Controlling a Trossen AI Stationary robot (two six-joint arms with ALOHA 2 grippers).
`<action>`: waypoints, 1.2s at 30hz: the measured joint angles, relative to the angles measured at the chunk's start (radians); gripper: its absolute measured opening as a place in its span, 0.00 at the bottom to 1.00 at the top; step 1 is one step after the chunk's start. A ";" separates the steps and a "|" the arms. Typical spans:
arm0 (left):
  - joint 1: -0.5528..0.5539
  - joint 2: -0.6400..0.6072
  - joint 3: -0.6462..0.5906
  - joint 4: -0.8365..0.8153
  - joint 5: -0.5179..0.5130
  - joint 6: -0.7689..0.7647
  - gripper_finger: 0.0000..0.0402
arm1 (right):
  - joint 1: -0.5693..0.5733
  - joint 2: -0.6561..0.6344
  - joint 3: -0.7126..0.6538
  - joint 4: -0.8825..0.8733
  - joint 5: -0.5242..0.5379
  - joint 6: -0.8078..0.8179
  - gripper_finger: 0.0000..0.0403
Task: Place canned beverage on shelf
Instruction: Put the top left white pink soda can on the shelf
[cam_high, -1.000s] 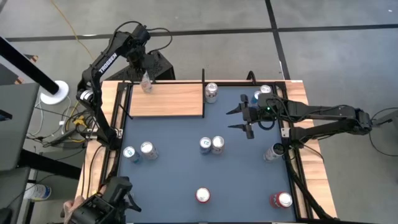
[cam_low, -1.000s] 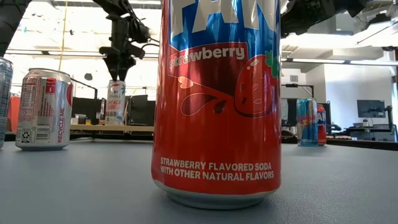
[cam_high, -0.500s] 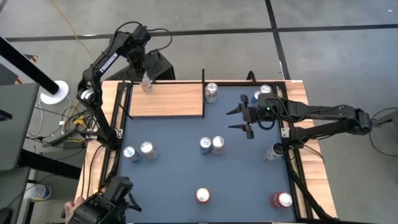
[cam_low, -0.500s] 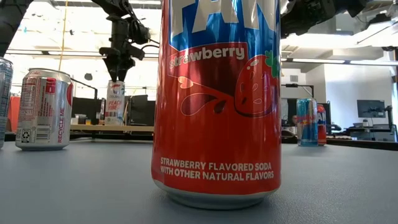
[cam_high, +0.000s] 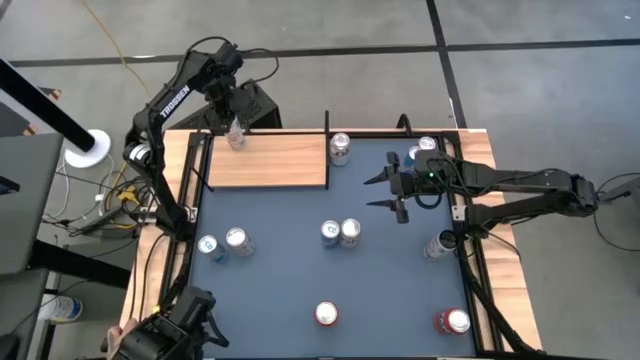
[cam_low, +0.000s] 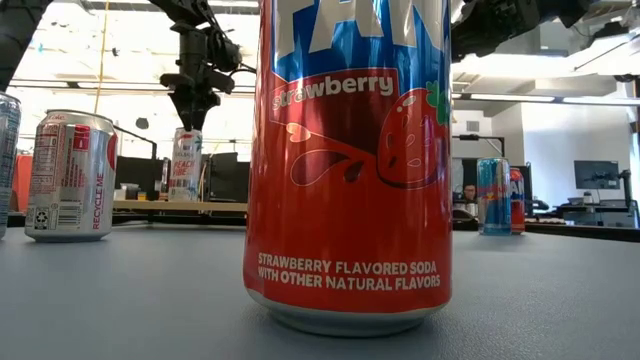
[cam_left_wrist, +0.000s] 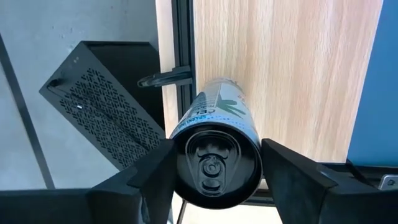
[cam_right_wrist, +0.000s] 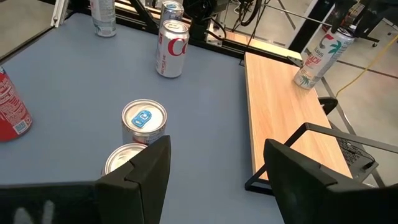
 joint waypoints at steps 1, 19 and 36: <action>0.000 -0.002 -0.008 -0.002 -0.001 0.002 0.52 | 0.000 0.000 0.000 0.000 0.000 0.000 0.62; -0.035 -0.035 -0.076 0.008 -0.042 0.051 0.48 | -0.001 0.000 0.000 0.004 0.000 -0.007 0.62; -0.045 -0.057 -0.080 -0.019 -0.026 0.075 0.48 | -0.001 0.000 0.000 0.014 0.000 -0.007 0.62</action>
